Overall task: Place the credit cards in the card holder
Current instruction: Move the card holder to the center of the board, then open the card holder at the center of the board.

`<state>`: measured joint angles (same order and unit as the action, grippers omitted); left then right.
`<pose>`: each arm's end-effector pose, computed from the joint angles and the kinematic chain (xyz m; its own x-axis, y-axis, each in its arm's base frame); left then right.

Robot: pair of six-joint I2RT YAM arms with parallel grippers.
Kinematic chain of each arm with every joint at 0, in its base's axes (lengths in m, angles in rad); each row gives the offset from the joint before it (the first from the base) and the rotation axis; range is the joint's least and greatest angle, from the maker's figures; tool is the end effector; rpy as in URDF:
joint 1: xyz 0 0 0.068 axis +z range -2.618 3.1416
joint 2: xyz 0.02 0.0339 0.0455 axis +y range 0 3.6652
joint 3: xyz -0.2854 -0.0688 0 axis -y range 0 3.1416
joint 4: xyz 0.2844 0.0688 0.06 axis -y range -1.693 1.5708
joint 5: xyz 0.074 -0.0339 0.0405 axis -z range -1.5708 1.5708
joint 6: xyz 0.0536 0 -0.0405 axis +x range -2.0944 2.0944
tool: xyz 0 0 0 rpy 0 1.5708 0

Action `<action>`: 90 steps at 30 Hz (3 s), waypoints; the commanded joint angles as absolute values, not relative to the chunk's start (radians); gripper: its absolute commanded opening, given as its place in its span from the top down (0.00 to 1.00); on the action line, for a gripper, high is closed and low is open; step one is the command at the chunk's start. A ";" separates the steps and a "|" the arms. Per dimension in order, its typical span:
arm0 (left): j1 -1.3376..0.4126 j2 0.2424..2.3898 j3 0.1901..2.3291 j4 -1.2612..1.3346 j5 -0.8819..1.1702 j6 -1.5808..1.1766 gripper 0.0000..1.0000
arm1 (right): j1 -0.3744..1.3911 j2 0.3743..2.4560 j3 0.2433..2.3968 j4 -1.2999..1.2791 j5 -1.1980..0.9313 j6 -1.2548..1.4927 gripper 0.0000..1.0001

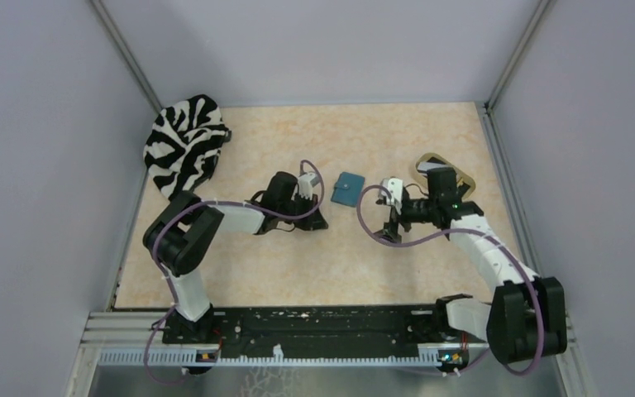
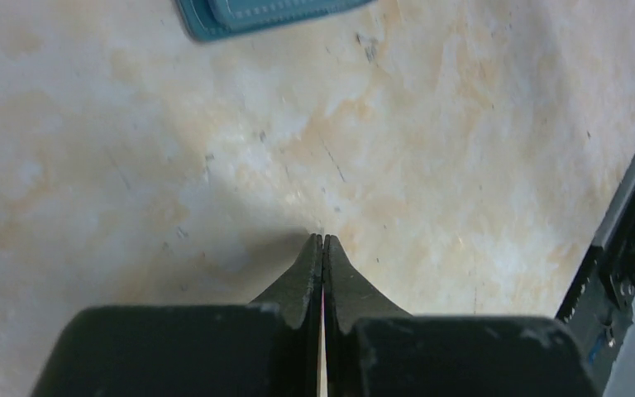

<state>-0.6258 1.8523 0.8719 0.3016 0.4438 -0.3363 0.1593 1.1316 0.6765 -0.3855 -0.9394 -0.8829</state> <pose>0.3129 -0.2545 0.1080 -0.7443 0.1702 -0.6458 0.5871 0.6276 -0.5113 0.2409 0.0825 0.2220 0.0160 -0.4593 -0.8881 -0.9653 0.2245 -0.1335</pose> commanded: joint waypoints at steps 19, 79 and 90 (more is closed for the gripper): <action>-0.315 1.759 0.412 1.193 0.759 -0.827 0.03 | 0.203 2.260 1.772 -0.497 -0.714 -0.218 0.26; -0.527 1.747 0.606 1.026 0.533 -0.424 0.53 | 0.501 1.772 1.284 -0.784 -0.749 -1.472 0.49; -0.533 1.809 0.696 0.845 0.451 -0.476 0.61 | 0.535 1.860 1.259 -0.719 -0.648 -1.420 0.49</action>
<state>-0.5278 1.7832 0.6582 0.9054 0.4767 -0.4599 0.5217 1.8404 1.2675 -0.7467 -0.6796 -1.4315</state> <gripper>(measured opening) 0.407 0.508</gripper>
